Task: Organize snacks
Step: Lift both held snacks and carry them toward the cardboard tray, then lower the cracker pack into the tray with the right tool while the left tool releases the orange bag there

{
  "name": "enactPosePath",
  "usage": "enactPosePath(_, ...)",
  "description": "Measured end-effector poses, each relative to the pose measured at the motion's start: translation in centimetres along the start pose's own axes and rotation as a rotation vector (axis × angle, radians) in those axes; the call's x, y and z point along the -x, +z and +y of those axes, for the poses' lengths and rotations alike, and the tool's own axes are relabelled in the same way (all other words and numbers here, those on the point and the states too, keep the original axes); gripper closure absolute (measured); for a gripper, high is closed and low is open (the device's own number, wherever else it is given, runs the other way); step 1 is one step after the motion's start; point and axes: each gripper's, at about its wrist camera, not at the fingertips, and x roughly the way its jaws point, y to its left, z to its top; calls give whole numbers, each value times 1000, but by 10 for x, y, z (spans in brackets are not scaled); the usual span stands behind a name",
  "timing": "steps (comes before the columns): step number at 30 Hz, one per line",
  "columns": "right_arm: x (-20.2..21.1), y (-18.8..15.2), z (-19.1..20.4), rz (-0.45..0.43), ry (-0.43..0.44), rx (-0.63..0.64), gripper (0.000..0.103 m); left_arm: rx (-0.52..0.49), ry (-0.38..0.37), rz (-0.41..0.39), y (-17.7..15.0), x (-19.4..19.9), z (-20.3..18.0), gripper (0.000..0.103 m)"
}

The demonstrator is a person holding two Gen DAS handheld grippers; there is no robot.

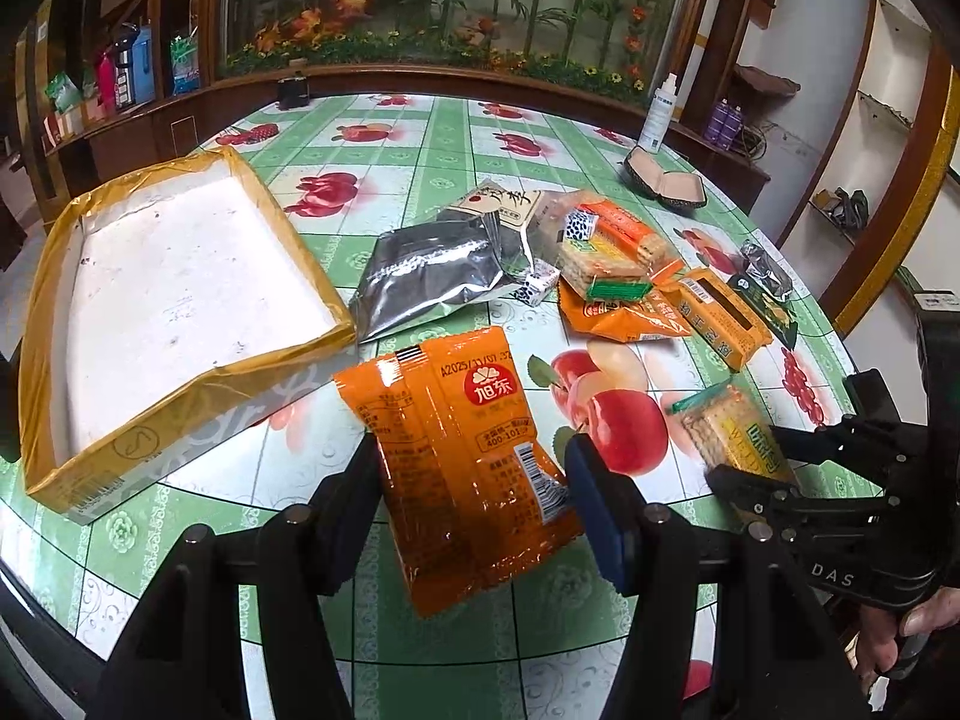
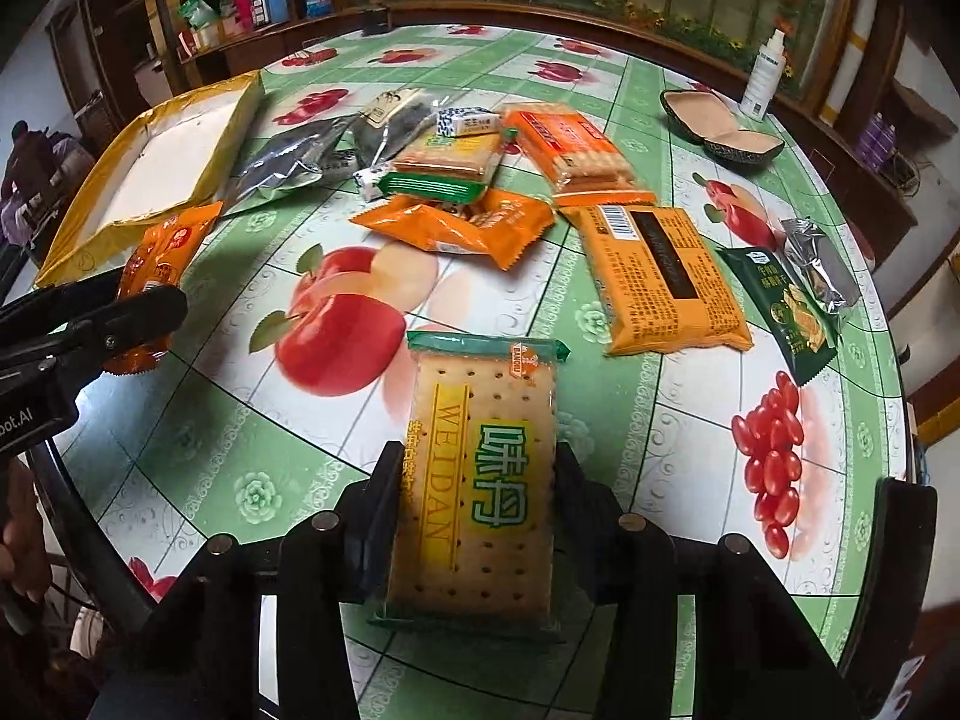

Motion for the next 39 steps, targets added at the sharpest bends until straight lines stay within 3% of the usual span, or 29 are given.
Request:
enactPosePath(9,18,11,16,-73,62,35,52,36,12,-38,3,18,15,42)
enactPosePath(16,31,40,40,-122,162,87,52,111,61,-98,14,43,53,42)
enactPosePath(23,26,83,88,-102,316,144,52,206,130,-122,22,61,107,42)
enactPosePath(29,16,128,125,-100,387,174,51,239,187,-126,39,66,139,42)
enactPosePath(39,-35,225,166,-69,479,134,51,264,265,-57,86,26,186,42)
